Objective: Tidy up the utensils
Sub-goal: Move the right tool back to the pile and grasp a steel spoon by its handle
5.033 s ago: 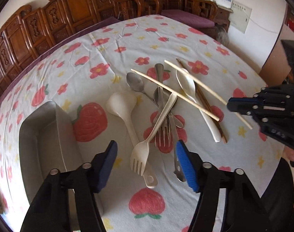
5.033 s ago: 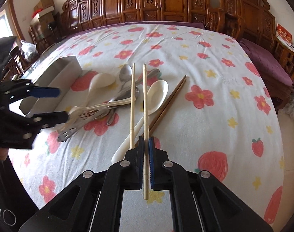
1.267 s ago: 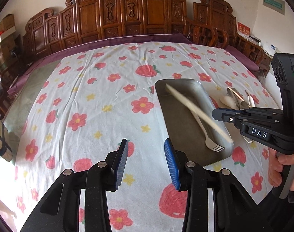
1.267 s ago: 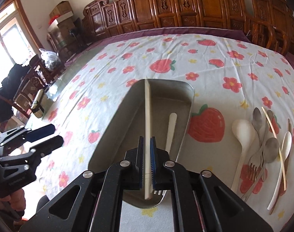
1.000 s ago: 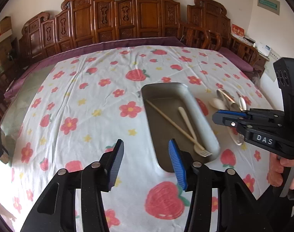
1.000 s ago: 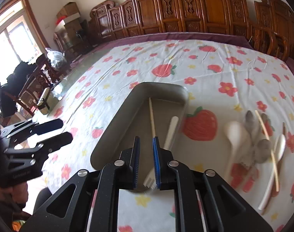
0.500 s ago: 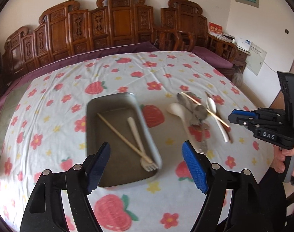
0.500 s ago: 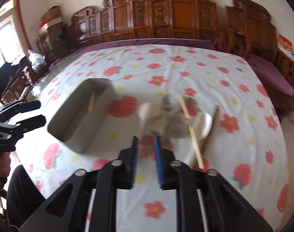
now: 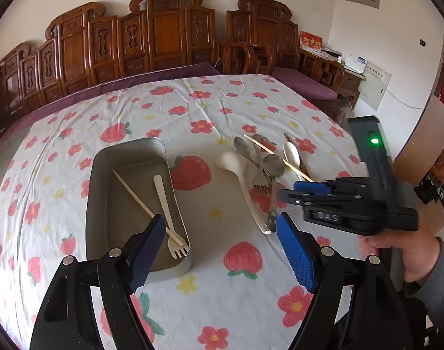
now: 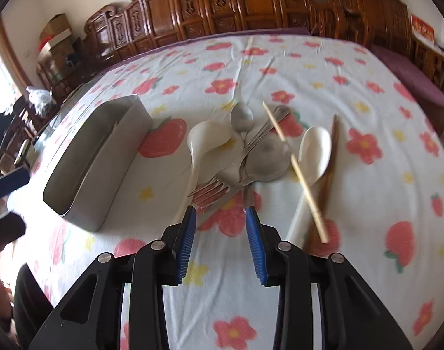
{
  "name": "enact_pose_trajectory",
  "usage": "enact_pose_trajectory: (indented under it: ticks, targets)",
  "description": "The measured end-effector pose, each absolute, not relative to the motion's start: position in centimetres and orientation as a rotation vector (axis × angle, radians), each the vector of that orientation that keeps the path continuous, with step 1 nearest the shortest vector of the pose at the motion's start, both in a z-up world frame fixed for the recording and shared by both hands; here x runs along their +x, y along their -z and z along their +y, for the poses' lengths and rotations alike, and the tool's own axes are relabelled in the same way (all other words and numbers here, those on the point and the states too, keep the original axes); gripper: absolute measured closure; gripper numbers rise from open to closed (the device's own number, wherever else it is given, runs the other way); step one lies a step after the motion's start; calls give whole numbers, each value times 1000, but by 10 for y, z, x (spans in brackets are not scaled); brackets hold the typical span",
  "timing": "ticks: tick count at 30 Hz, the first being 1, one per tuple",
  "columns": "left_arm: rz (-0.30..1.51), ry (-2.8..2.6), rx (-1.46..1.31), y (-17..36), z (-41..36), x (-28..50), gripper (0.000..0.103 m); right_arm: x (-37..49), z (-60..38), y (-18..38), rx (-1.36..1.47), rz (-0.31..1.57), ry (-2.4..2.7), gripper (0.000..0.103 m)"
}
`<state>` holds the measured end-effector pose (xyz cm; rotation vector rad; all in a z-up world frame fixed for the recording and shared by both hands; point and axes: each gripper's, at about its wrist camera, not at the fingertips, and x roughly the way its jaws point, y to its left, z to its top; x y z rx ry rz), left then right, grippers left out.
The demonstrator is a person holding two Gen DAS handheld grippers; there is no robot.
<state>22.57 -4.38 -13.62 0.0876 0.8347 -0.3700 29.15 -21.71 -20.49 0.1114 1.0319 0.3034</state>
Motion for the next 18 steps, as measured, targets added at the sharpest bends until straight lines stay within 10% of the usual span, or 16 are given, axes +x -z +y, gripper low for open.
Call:
enact_pose_trajectory:
  ticks: [18]
  targets:
    - [845,376,84,139,-41,221,28,295,-207,220,42,1117,-225,68]
